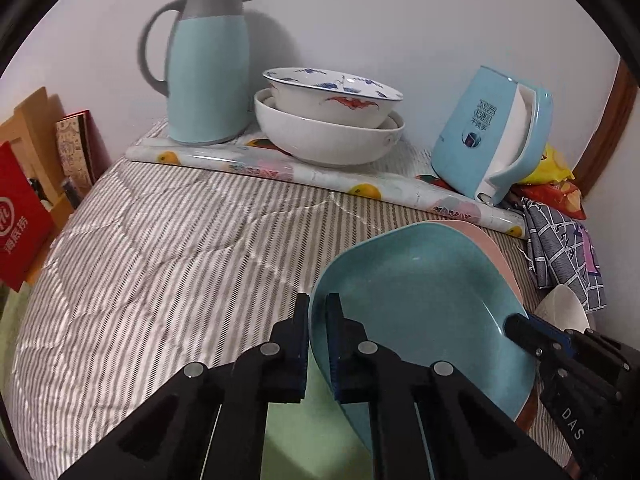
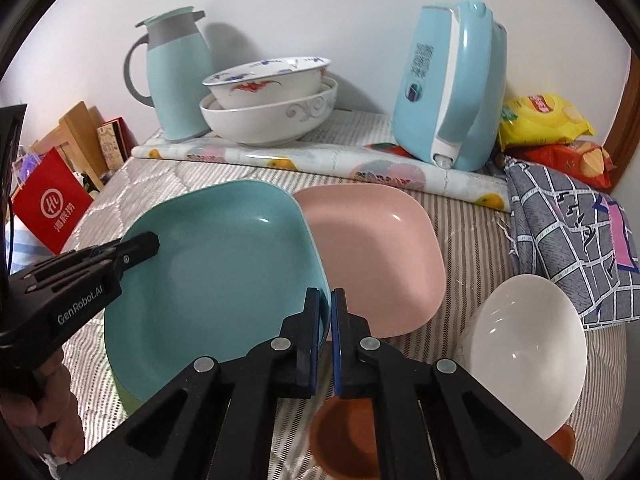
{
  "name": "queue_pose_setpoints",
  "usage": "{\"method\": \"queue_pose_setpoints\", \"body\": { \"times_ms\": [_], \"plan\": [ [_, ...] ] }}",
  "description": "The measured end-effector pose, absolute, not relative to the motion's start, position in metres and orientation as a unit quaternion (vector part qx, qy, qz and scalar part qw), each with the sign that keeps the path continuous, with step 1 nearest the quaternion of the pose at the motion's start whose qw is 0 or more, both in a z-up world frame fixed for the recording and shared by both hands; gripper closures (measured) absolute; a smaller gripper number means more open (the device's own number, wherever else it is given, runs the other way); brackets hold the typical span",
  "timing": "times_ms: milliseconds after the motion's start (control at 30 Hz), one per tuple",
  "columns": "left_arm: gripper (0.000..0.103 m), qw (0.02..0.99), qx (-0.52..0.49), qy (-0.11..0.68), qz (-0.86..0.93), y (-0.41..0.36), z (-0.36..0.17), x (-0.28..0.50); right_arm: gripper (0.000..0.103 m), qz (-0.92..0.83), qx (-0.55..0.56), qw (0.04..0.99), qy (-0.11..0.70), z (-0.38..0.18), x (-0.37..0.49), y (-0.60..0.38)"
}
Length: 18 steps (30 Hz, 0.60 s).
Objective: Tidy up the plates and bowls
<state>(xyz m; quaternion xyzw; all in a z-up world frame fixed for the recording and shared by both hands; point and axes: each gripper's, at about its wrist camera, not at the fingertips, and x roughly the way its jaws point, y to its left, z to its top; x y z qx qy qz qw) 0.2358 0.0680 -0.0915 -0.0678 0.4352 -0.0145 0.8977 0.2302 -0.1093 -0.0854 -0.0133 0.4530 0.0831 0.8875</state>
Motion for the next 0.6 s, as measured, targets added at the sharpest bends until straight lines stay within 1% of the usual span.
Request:
{"method": "queue_pose_setpoints", "body": {
  "times_ms": [300,600],
  "plan": [
    [0.094,0.896,-0.078,0.437,0.010,0.094,-0.092,0.209,0.098,0.106,-0.023,0.887,0.448,-0.083,0.212,-0.084],
    [0.094,0.894,-0.079,0.441,0.016,0.105,-0.103,0.192,0.098,0.116,-0.035,0.884,0.452,-0.095,0.199,-0.068]
  ]
}}
